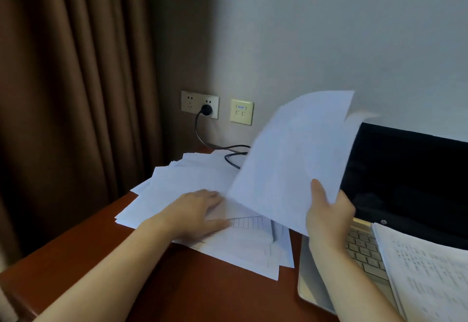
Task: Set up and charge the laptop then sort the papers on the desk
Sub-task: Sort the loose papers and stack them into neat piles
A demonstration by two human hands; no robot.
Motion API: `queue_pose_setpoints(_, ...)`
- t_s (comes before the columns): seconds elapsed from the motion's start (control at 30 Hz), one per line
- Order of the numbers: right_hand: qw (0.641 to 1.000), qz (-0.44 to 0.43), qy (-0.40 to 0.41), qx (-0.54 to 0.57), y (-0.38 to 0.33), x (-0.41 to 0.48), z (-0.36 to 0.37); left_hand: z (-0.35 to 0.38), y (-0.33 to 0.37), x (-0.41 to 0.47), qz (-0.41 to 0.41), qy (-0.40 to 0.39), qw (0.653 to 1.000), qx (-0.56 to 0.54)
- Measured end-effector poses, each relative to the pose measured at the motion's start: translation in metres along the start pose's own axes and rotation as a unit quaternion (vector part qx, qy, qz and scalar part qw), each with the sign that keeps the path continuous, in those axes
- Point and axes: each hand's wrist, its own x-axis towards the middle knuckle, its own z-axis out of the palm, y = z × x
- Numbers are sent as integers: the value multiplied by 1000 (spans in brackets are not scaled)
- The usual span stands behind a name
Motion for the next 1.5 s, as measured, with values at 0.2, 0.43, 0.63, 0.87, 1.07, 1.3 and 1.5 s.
queue_pose_setpoints(0.2,971,-216,1,-101,-11,2,-4,8,3,4,43,47,989,132)
queue_pose_setpoints(0.43,839,-479,-95,-240,-15,-8,2,13,7,-1,57,32,992,110)
queue_pose_setpoints(0.63,740,-509,-186,-399,3,-21,14,15,9,-9,73,48,989,118)
queue_pose_setpoints(0.87,710,-345,-229,-570,6,-25,13,18,7,-15,102,114,982,108)
queue_pose_setpoints(1.07,743,-290,-297,-525,7,-19,10,13,-1,-19,127,181,975,-32)
queue_pose_setpoints(1.3,757,-279,-404,-431,4,-24,7,16,-7,-10,205,341,917,40)
queue_pose_setpoints(1.5,764,-315,-316,-466,-5,-27,12,7,4,-16,232,492,835,85)
